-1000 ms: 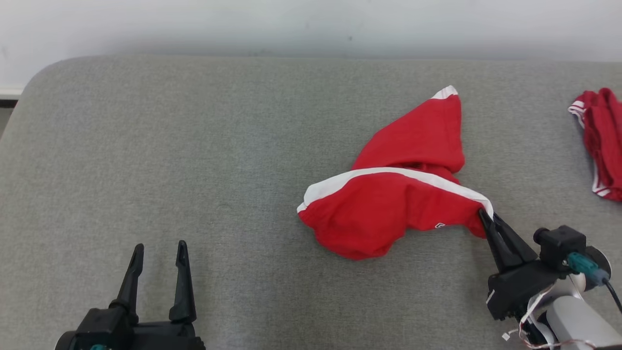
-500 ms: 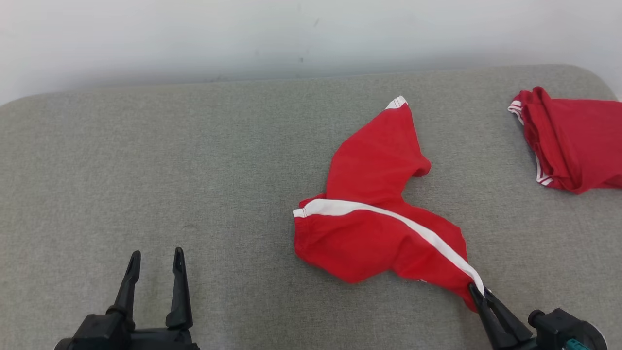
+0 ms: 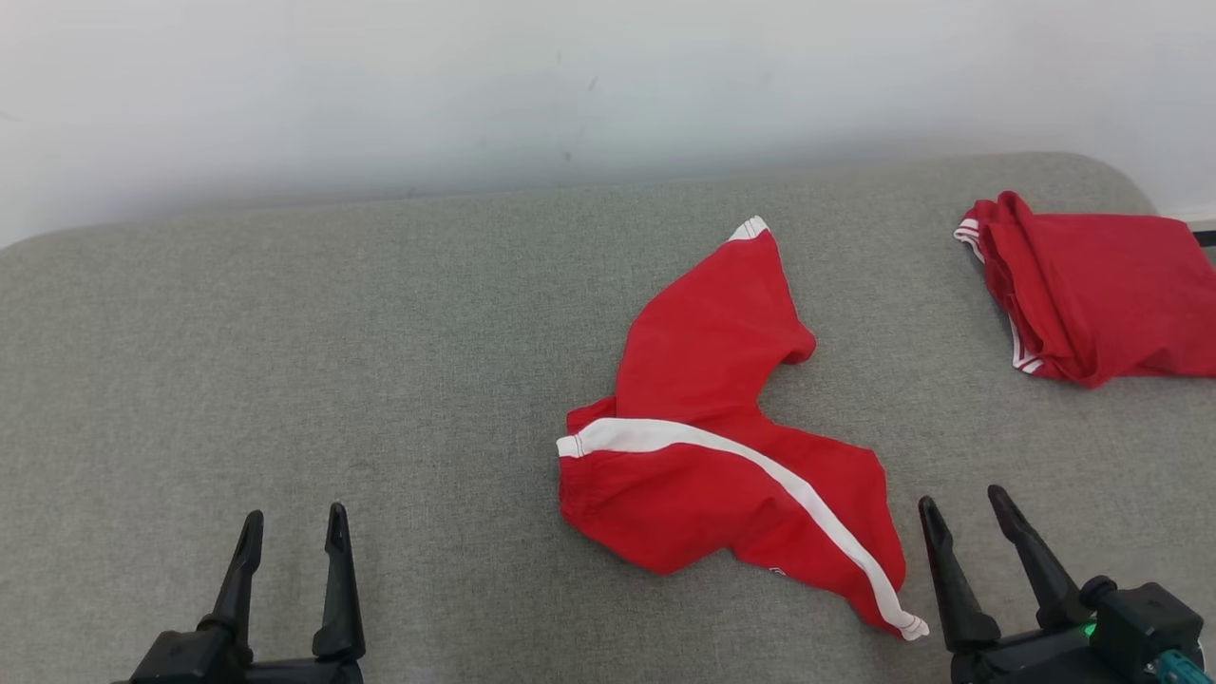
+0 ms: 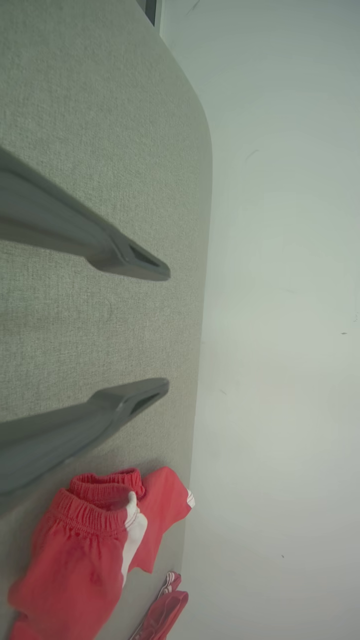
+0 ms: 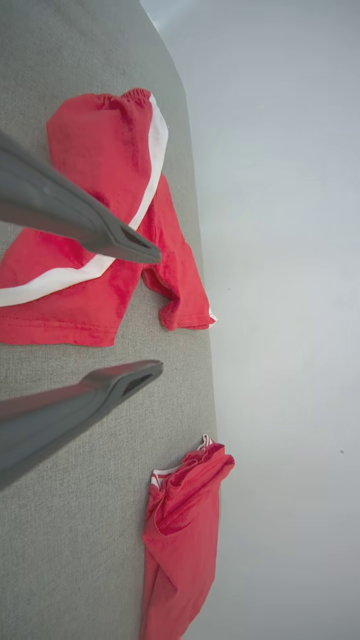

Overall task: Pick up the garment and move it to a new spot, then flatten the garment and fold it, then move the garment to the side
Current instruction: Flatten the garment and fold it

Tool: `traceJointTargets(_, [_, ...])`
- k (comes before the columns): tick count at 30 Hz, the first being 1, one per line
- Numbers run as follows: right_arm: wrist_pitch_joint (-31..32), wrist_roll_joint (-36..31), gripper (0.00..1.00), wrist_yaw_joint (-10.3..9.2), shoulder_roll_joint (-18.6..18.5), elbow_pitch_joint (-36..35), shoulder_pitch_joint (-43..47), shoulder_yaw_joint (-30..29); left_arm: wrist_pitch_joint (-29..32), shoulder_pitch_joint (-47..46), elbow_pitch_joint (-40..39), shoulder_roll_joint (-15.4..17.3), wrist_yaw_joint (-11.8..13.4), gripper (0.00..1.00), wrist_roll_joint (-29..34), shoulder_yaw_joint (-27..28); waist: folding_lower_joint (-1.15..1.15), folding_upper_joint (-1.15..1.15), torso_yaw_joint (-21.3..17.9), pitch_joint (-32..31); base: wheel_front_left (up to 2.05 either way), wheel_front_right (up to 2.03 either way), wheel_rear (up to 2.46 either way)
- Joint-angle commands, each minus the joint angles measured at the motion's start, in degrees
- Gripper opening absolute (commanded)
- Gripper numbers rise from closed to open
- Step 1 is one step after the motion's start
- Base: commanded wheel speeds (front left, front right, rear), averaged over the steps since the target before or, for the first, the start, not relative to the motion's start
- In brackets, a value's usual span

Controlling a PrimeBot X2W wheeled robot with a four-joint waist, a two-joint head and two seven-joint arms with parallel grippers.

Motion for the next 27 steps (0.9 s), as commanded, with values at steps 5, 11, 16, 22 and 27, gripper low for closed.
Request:
traceJointTargets(5, [-0.07, -1.13, 1.00, -0.16, 1.42, -1.35, 0.76, -1.27, -0.02, 0.21, 0.02, 0.01, -0.35, 1.00, 0.34, 0.14, 0.00, 0.00, -0.14, -0.17, 0.00, 0.00, 0.00])
traceJointTargets(11, [-0.07, -1.37, 1.00, -0.16, 1.74, -1.45, -0.70, -1.30, -0.02, -3.80, 1.69, 0.00, -3.11, 1.00, -0.70, -2.64, 0.00, 0.00, -1.10, 0.88, 0.00, 0.00, 0.00])
traceJointTargets(16, [-0.07, -1.18, 1.00, -0.16, 2.05, -1.20, -1.16, -1.10, -0.01, -8.85, 6.60, 0.02, -5.67, 1.00, -3.14, -6.85, 0.00, 0.00, -2.76, 1.67, 0.00, 0.00, 0.00])
traceJointTargets(22, [-0.07, -0.82, 1.00, -0.16, 2.41, -0.98, -1.19, -1.70, 1.46, -13.15, 12.69, 1.28, -7.17, 1.00, -5.08, -12.39, 0.00, 0.00, -4.65, 2.24, 0.00, 0.00, 0.00])
traceJointTargets(27, [-0.07, -0.61, 1.00, -0.16, 2.63, -0.87, -1.92, -1.50, 3.62, -15.38, 15.37, 2.63, -7.40, 1.00, -8.48, -16.29, 0.00, 0.00, -6.04, 3.06, 0.00, 0.00, 0.00])
